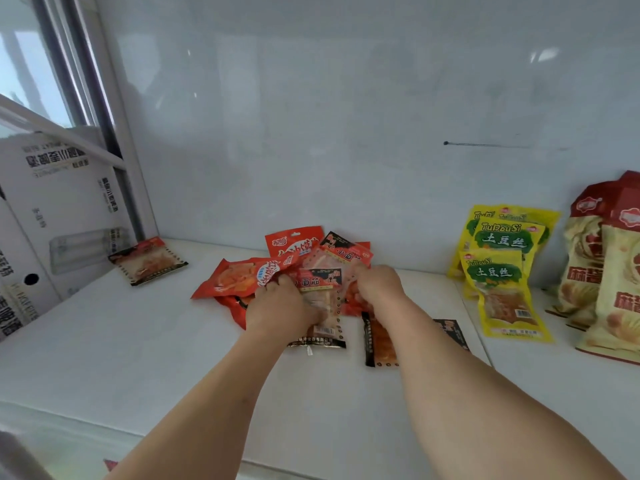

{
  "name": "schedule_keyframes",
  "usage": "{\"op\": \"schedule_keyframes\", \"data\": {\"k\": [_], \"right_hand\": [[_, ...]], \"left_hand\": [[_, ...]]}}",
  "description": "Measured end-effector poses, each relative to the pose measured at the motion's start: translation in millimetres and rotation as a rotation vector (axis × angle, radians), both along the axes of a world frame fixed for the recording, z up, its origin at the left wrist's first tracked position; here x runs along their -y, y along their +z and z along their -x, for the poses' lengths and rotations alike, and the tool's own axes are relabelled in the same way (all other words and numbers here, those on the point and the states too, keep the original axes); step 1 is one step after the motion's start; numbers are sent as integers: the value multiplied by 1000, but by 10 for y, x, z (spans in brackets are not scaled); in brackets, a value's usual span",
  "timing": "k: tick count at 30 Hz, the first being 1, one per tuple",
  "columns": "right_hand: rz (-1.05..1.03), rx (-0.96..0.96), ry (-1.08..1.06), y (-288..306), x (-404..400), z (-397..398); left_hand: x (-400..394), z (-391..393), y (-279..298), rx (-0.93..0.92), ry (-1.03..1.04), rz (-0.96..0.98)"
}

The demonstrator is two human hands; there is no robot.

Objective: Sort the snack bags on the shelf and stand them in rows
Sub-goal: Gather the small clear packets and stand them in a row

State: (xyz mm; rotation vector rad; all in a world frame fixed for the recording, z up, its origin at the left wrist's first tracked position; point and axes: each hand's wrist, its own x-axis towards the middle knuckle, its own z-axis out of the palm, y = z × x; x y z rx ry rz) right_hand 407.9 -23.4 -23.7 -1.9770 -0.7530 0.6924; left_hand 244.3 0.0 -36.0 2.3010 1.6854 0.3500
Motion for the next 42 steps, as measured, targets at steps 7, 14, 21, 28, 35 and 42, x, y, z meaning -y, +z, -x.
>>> {"op": "schedule_keyframes", "data": {"k": [7,14,21,28,35,42], "right_hand": [[-31,-279,-108,27,-143,84],[-211,-418,-159,47,28,4],[-217,-420,-116,12,103,-13],[-240,-445,-148,-13,184,-61],[-267,-465,-175,9,268,-49],[-284,-508,-184,19,311,-55]], "left_hand": [[-184,145,-19,6,-35,36],[-229,172,29,-68,-66,14],[-172,122,10,-90,-38,-61],[-127,133,34,59,-37,38],[-189,109,107,352,-112,255],[-176,229,217,677,-126,422]]}}
